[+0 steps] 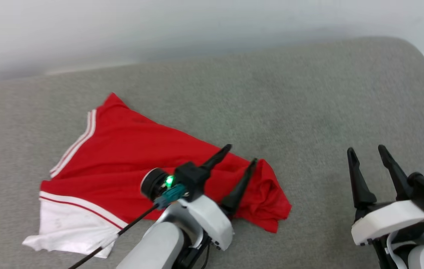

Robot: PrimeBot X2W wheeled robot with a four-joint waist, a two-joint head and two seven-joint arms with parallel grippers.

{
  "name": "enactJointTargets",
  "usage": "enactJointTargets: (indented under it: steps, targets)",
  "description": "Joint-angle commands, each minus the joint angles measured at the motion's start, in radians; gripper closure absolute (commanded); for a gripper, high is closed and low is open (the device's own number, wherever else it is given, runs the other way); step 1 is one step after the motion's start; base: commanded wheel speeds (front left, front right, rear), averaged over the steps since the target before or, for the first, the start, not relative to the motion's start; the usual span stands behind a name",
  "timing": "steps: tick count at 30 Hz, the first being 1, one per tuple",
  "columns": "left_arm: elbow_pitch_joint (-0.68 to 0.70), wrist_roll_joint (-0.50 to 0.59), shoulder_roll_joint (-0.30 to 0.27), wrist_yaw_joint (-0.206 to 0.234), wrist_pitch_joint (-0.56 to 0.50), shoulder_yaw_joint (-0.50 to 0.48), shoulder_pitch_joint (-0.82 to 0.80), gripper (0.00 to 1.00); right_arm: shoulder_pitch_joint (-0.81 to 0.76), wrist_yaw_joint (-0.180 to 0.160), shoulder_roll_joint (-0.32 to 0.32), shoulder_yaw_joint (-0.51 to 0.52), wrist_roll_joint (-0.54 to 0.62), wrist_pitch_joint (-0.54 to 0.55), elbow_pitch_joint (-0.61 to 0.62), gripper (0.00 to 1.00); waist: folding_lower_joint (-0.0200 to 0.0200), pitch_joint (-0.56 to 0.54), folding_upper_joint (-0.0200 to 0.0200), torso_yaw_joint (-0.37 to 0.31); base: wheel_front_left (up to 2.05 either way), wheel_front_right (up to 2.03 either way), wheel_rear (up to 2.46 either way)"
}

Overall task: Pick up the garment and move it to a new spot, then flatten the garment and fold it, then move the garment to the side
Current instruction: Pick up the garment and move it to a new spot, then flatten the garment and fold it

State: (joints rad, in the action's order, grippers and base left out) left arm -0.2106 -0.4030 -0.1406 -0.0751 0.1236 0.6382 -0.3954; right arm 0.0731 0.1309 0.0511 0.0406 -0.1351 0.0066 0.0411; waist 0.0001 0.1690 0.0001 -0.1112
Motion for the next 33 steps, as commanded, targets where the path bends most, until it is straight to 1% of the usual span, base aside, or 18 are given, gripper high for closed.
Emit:
enactJointTargets:
  steps: [1,5,7,15,16,18,23,30,33]
  targets:
    - [0.007,-0.009,-0.005,0.024,0.016,-0.021,0.032,0.0,-0.022,0.0,-0.001,0.003,0.007,0.009,0.006,0.0,-0.0001,-0.074,-0.0001,0.059,0.0,0.0,0.0]
    - [0.009,-0.032,-0.03,0.097,0.054,-0.093,0.084,0.0,-0.057,0.0,-0.001,0.01,0.014,0.035,0.022,0.0,-0.0001,-0.127,-0.0001,0.091,0.0,0.0,0.0]
    - [0.006,-0.053,-0.041,0.126,0.073,-0.135,0.113,0.0,-0.076,0.0,-0.001,0.012,0.013,0.045,0.028,0.0,-0.0001,-0.147,-0.0001,0.104,0.0,0.0,0.0]
    - [0.026,-0.087,-0.132,0.209,0.123,-0.286,0.23,0.0,-0.128,0.0,-0.001,0.015,0.018,0.08,0.056,0.0,-0.0001,-0.178,-0.0001,0.131,0.0,0.0,0.0]
    - [0.042,-0.088,-0.158,0.219,0.13,-0.318,0.26,0.0,-0.136,0.0,-0.001,0.016,0.016,0.082,0.061,0.0,-0.0001,-0.182,-0.0001,0.133,0.0,0.0,0.0]
    - [0.058,-0.09,-0.176,0.223,0.134,-0.337,0.295,0.0,-0.143,0.0,-0.001,0.014,0.014,0.086,0.061,0.0,-0.0001,-0.185,-0.0001,0.134,0.0,0.0,0.0]
    - [0.096,-0.086,-0.209,0.229,0.131,-0.346,0.337,0.0,-0.148,0.0,-0.001,0.004,0.009,0.096,0.07,0.0,-0.0001,-0.186,-0.0001,0.135,0.0,0.0,0.0]
    - [0.118,-0.091,-0.213,0.235,0.119,-0.343,0.342,0.0,-0.14,0.0,-0.001,-0.001,0.005,0.1,0.074,0.0,-0.0001,-0.184,-0.0001,0.134,0.0,0.0,0.0]
    - [0.123,-0.091,-0.211,0.241,0.115,-0.34,0.337,0.0,-0.119,0.0,-0.002,0.017,-0.066,0.138,0.053,0.0,-0.0001,-0.178,-0.0001,0.133,0.0,0.0,0.0]
